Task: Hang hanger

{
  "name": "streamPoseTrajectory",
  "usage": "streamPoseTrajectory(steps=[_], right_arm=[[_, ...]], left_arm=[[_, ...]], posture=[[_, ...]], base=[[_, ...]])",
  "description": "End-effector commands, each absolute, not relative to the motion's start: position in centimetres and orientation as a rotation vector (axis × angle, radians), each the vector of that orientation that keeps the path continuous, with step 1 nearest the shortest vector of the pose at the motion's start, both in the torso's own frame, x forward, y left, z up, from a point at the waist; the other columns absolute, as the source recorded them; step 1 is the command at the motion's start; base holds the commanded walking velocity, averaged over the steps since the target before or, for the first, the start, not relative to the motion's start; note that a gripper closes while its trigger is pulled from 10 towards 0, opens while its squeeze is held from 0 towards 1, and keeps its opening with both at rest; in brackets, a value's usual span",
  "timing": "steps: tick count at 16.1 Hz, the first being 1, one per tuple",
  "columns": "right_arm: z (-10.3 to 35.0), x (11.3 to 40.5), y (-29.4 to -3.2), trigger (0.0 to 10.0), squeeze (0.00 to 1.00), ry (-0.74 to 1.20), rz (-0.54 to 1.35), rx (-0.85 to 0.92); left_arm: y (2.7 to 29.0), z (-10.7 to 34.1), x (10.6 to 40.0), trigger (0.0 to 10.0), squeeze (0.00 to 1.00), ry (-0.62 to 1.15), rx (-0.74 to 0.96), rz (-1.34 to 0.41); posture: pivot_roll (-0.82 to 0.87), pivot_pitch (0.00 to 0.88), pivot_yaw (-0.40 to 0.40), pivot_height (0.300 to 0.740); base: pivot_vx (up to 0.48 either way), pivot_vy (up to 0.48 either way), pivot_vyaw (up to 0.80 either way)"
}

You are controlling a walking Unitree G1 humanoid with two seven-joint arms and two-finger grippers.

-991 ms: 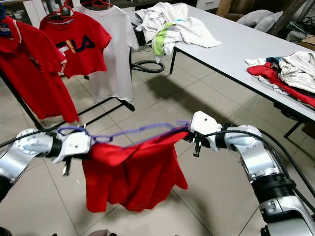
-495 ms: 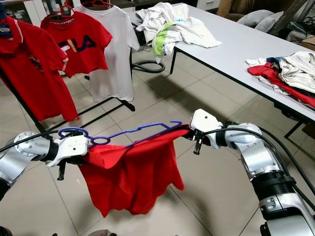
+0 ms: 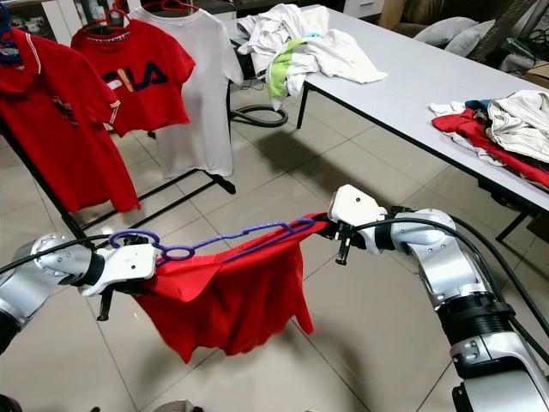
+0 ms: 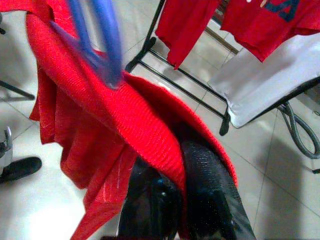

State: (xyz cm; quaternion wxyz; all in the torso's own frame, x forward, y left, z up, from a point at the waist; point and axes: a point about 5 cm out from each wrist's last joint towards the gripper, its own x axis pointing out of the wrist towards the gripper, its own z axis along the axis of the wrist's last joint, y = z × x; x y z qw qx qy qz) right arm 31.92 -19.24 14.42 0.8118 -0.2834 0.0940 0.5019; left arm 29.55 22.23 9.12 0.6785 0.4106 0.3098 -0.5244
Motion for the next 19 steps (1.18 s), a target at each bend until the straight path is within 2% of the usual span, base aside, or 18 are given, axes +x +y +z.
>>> streamPoseTrajectory(steps=[1,4,12,15,19], right_arm=[[16.4,32.4,-20.4,0.0,0.0,0.153,1.019,-0.634],[16.4,32.3,-20.8,0.0,0.0,0.16,1.017,-0.643],[17.5,32.6,-20.5,0.0,0.0,0.131,1.015,-0.656],[17.5,32.9,-21.0,0.0,0.0,0.156,0.967,-0.681],[18.3,33.8,-21.4,0.0,0.0,0.123,0.874,-0.677]], left_arm=[[23.6,9.0,29.7,0.0,0.0,0.771,0.956,-1.118],[23.8,9.3,30.2,0.0,0.0,0.754,0.959,-1.057],[24.0,8.2,30.0,0.0,0.0,0.853,1.001,-1.053],[22.8,8.5,30.2,0.0,0.0,0.78,1.021,-1.097],[22.6,7.4,29.2,0.0,0.0,0.833,1.083,-1.163]], posture=[[-0.01,0.012,-0.025,0.74],[-0.01,0.011,-0.025,0.74],[-0.01,0.015,-0.027,0.74],[-0.01,0.016,-0.029,0.74],[-0.01,0.018,-0.03,0.74]], base=[[0.0,0.0,0.0],[0.0,0.0,0.0],[0.0,0.0,0.0],[0.0,0.0,0.0],[0.0,0.0,0.0]])
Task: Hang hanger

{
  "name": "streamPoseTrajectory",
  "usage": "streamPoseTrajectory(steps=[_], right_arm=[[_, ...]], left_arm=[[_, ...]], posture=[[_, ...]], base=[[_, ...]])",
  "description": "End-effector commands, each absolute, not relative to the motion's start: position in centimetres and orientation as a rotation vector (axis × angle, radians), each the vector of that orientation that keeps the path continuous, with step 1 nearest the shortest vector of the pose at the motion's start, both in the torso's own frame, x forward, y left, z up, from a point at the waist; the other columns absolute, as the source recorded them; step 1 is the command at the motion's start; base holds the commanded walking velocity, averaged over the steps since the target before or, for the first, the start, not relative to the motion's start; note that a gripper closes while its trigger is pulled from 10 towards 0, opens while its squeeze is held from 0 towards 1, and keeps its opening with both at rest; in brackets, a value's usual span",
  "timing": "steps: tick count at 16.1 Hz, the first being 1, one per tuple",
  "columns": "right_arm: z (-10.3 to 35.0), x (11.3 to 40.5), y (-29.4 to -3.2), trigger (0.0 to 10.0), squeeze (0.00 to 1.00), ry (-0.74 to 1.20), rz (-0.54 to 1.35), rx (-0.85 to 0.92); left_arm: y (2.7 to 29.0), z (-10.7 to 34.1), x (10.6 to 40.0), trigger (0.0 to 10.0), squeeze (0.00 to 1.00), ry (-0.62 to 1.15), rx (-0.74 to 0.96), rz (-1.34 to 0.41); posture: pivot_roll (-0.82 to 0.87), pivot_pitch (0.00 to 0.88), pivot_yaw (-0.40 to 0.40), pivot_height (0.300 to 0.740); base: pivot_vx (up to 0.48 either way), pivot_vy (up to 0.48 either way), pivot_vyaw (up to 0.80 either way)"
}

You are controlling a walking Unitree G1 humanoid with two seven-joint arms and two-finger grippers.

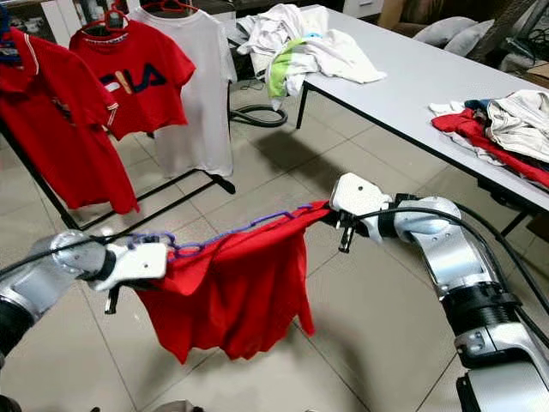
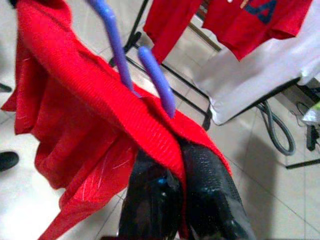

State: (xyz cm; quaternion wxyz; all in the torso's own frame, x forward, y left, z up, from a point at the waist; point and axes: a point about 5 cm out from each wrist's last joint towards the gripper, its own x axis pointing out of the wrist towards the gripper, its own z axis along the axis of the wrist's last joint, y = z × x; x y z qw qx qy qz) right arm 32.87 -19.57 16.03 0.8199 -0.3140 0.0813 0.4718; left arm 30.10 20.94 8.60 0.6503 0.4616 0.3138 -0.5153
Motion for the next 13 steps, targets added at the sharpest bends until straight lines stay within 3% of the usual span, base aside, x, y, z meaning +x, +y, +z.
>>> streamPoseTrajectory(steps=[1,8,13], right_arm=[[18.6,34.0,-21.4,0.0,0.0,0.11,0.849,-0.671],[21.3,35.3,-19.7,0.0,0.0,-0.041,0.704,-0.548],[21.8,36.7,-22.6,0.0,0.0,-0.014,0.423,-0.501]], left_arm=[[22.6,7.2,29.1,0.0,0.0,0.84,1.101,-1.172],[22.5,5.5,27.8,0.0,0.0,1.01,1.132,-1.251],[23.0,5.5,27.3,0.0,0.0,1.038,1.112,-1.271]], posture=[[-0.01,0.018,-0.031,0.74],[-0.01,0.02,-0.035,0.74],[-0.01,0.022,-0.033,0.74]], base=[[0.0,0.0,0.0],[0.0,0.0,0.0],[0.0,0.0,0.0]])
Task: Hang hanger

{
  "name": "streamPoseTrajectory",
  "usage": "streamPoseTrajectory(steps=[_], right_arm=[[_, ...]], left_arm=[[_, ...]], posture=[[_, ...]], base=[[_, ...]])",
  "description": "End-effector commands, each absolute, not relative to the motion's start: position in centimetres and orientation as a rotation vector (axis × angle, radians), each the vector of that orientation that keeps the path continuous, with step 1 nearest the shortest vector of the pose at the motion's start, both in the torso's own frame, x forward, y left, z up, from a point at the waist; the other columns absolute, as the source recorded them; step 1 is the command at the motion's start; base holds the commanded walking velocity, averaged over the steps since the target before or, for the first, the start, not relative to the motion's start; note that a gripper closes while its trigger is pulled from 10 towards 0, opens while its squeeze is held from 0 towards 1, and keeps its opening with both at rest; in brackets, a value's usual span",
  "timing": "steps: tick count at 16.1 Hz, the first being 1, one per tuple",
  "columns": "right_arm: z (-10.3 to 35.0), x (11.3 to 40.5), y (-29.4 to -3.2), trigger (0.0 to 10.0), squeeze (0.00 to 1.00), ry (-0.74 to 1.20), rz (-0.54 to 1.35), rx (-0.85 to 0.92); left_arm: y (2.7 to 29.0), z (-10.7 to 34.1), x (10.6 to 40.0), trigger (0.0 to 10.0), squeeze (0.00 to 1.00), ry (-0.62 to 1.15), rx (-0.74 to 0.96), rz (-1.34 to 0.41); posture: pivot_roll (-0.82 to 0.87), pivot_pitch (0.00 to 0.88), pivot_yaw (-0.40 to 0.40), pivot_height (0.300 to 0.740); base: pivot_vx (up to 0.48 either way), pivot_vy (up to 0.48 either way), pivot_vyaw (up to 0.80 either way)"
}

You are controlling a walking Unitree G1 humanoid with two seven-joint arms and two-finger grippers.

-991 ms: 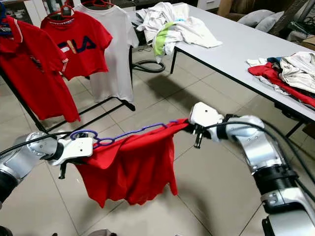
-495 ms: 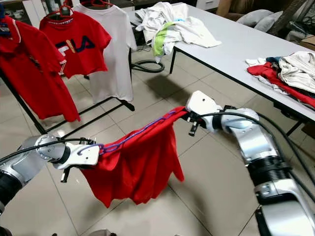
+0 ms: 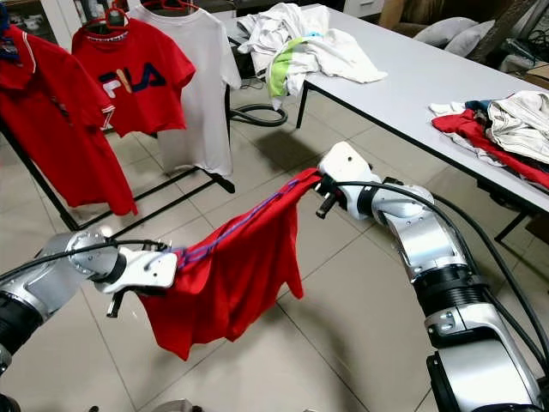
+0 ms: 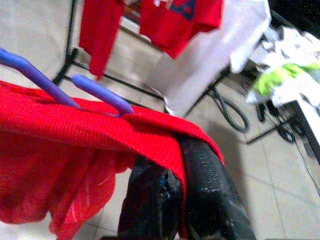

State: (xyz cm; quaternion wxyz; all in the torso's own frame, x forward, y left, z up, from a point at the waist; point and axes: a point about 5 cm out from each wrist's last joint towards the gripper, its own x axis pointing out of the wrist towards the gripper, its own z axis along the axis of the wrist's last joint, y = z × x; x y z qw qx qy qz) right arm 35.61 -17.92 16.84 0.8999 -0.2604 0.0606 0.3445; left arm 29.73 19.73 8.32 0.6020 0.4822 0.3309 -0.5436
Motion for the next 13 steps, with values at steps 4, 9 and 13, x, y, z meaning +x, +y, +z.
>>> streamPoseTrajectory(steps=[4,9,13], right_arm=[[21.5,37.0,-23.9,0.0,0.0,0.022,0.304,-0.401],[21.3,37.3,-24.0,0.0,0.0,0.043,0.274,-0.2],[21.8,36.4,-22.4,0.0,0.0,-0.004,0.458,-0.231]], left_arm=[[22.9,6.5,27.7,0.0,0.0,0.944,1.165,-1.276],[21.7,6.7,27.3,0.0,0.0,0.868,1.234,-1.341],[21.9,7.1,28.4,0.0,0.0,0.824,1.189,-1.24]], posture=[[-0.01,0.025,-0.035,0.74],[-0.01,0.03,-0.033,0.74],[-0.01,0.03,-0.03,0.74]], base=[[0.0,0.0,0.0],[0.0,0.0,0.0],[0.0,0.0,0.0]])
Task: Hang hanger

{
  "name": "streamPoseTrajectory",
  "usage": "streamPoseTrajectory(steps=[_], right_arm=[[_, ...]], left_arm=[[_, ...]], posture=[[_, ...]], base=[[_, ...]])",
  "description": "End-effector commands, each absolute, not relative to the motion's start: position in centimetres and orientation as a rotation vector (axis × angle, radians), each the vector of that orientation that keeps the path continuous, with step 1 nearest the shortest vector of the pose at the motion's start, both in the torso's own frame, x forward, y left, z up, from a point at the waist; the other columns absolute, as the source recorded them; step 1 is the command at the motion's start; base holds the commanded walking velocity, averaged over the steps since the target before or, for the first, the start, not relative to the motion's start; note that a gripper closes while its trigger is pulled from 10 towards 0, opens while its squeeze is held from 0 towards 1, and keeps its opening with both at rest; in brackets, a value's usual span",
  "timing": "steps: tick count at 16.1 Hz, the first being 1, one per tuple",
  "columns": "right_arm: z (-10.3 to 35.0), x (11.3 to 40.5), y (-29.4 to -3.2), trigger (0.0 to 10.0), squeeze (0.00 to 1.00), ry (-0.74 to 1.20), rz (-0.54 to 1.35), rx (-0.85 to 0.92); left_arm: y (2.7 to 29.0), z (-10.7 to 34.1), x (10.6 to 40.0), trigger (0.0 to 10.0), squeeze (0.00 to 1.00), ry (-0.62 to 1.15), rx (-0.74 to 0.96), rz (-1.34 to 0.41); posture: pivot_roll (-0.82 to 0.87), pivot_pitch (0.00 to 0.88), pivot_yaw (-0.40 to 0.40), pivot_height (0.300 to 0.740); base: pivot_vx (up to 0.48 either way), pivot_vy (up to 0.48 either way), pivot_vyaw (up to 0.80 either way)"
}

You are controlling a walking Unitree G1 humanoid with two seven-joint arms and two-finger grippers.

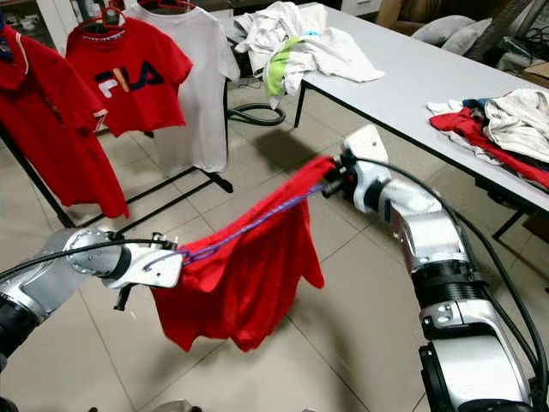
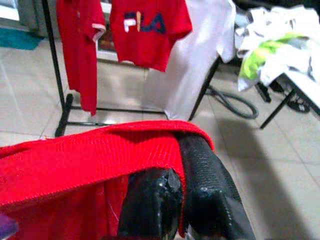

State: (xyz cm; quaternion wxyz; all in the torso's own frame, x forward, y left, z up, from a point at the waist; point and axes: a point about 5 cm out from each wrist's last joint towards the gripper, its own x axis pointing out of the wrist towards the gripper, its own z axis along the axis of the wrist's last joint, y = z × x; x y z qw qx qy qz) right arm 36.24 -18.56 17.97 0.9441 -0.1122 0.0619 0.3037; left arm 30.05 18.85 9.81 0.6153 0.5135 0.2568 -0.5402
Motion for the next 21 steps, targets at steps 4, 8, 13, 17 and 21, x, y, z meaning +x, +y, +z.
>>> streamPoseTrajectory(steps=[4,8,13,17,21], right_arm=[[21.0,36.2,-23.7,0.0,0.0,0.032,0.419,-0.31],[20.9,36.1,-23.8,0.0,0.0,0.04,0.423,-0.322],[21.0,36.2,-23.0,0.0,0.0,0.032,0.464,-0.327],[21.4,35.6,-21.7,0.0,0.0,-0.01,0.566,-0.336],[20.8,35.0,-21.2,0.0,0.0,-0.016,0.615,-0.397]], left_arm=[[22.2,8.2,28.7,0.0,0.0,0.74,1.093,-1.153],[22.1,8.5,29.1,0.0,0.0,0.626,0.933,-1.034],[23.1,7.7,28.2,0.0,0.0,0.755,0.975,-1.062],[23.4,8.2,29.6,0.0,0.0,0.722,0.901,-0.889],[23.4,8.5,29.9,0.0,0.0,0.704,0.897,-0.877]], posture=[[-0.01,0.035,-0.026,0.74],[0.0,0.034,-0.026,0.74],[0.0,0.036,-0.027,0.74],[-0.01,0.035,-0.023,0.74],[0.0,0.032,-0.02,0.74]], base=[[0.0,0.0,0.0],[0.0,0.0,0.0],[0.0,0.0,0.0],[0.0,0.0,0.0],[0.0,0.0,0.0]])
